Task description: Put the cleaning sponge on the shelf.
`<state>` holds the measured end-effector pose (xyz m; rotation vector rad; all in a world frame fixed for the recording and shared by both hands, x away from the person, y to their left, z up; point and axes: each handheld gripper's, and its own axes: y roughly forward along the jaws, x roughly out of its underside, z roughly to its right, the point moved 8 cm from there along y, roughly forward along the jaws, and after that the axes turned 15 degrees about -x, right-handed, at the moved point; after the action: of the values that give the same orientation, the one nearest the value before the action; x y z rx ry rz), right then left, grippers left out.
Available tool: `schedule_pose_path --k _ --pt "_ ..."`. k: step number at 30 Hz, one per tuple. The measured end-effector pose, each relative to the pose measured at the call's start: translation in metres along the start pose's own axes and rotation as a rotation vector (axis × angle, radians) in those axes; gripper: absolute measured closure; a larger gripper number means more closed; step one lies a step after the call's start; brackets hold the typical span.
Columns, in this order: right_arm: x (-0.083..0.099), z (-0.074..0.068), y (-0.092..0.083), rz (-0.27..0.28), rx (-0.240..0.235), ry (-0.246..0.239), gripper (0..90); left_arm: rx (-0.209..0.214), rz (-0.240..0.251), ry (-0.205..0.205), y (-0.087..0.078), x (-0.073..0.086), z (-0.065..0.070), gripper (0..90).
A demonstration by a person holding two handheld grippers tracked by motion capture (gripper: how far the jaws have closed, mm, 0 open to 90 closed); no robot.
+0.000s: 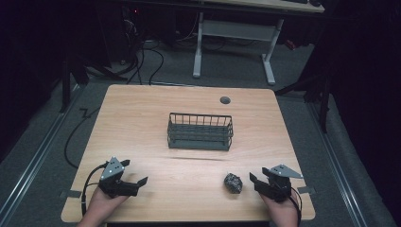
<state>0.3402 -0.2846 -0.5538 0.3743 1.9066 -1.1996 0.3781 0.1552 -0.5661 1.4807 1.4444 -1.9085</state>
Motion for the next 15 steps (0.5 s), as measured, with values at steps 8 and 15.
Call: schedule_pose_path --k 8,15 --pt "0.0026 -0.0062 0.0053 -0.036 0.014 -0.044 40.1 0.009 0.008 0.003 -0.0014 -0.0013 0.0011 2.2" --pt "0.0041 -0.0039 0.0074 -0.038 0.012 -0.031 39.7 0.015 0.003 0.009 -0.0012 -0.0007 0.0026 2.3"
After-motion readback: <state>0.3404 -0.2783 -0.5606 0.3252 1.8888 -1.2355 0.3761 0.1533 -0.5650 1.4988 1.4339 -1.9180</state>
